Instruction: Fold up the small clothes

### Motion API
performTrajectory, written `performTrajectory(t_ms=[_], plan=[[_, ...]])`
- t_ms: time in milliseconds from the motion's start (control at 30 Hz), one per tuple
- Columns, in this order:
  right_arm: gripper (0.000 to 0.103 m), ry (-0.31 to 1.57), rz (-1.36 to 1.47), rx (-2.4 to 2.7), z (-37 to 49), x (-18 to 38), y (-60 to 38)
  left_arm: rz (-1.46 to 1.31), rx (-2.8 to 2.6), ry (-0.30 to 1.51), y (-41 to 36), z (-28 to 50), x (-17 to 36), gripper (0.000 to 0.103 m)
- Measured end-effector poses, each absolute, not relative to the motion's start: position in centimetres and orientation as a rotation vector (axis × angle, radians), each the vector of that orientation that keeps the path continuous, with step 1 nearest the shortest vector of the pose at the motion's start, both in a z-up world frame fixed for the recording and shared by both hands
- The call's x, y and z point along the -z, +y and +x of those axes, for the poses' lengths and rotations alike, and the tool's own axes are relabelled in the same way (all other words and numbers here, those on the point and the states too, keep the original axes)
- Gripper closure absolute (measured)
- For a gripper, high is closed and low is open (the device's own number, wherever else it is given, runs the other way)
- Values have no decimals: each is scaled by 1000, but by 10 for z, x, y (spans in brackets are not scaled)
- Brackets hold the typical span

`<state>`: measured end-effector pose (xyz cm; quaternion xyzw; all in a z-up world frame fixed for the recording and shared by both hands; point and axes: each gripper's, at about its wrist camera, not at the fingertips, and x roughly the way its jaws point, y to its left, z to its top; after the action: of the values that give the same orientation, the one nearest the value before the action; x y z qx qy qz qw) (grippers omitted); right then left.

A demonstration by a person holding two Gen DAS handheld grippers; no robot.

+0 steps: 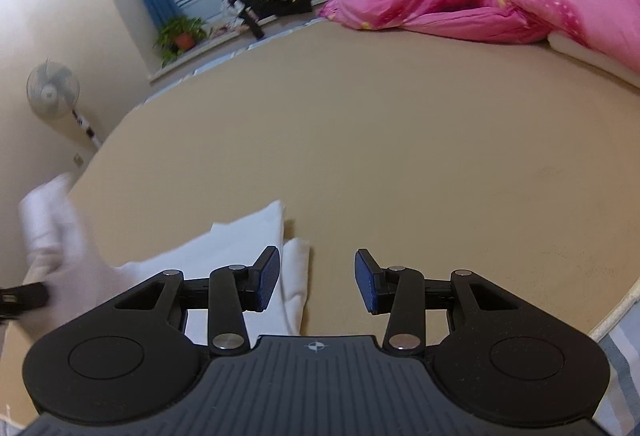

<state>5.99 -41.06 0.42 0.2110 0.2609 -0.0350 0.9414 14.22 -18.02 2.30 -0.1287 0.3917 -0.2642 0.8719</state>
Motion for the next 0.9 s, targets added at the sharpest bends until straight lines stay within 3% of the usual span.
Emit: performTrajectory(t_ms=[133, 200, 333, 500, 533, 567, 600, 800, 867, 900], plan=[[59, 534, 486, 76, 64, -1, -425, -298, 716, 967, -232, 160, 12, 87], [59, 558, 532, 54, 67, 5, -432, -286, 699, 900, -215, 158, 11, 70], [59, 677, 620, -79, 79, 25, -430, -282, 571, 857, -149, 155, 20, 70], [59, 837, 586, -133, 96, 52, -399, -245, 469, 939, -110, 158, 65, 73], [74, 858, 567, -125, 99, 56, -393, -212, 463, 988, -113, 161, 79, 75], [91, 875, 555, -121, 101, 60, -388, -174, 456, 1030, -117, 160, 91, 84], [99, 884, 559, -110, 102, 63, -387, -141, 456, 1040, -122, 158, 97, 84], [96, 895, 614, -34, 101, 65, -396, -121, 448, 990, -125, 154, 81, 69], [87, 840, 542, -12, 100, 54, -392, -98, 433, 993, -129, 154, 76, 68], [68, 808, 497, -8, 100, 47, -389, -93, 430, 996, -131, 156, 74, 66]])
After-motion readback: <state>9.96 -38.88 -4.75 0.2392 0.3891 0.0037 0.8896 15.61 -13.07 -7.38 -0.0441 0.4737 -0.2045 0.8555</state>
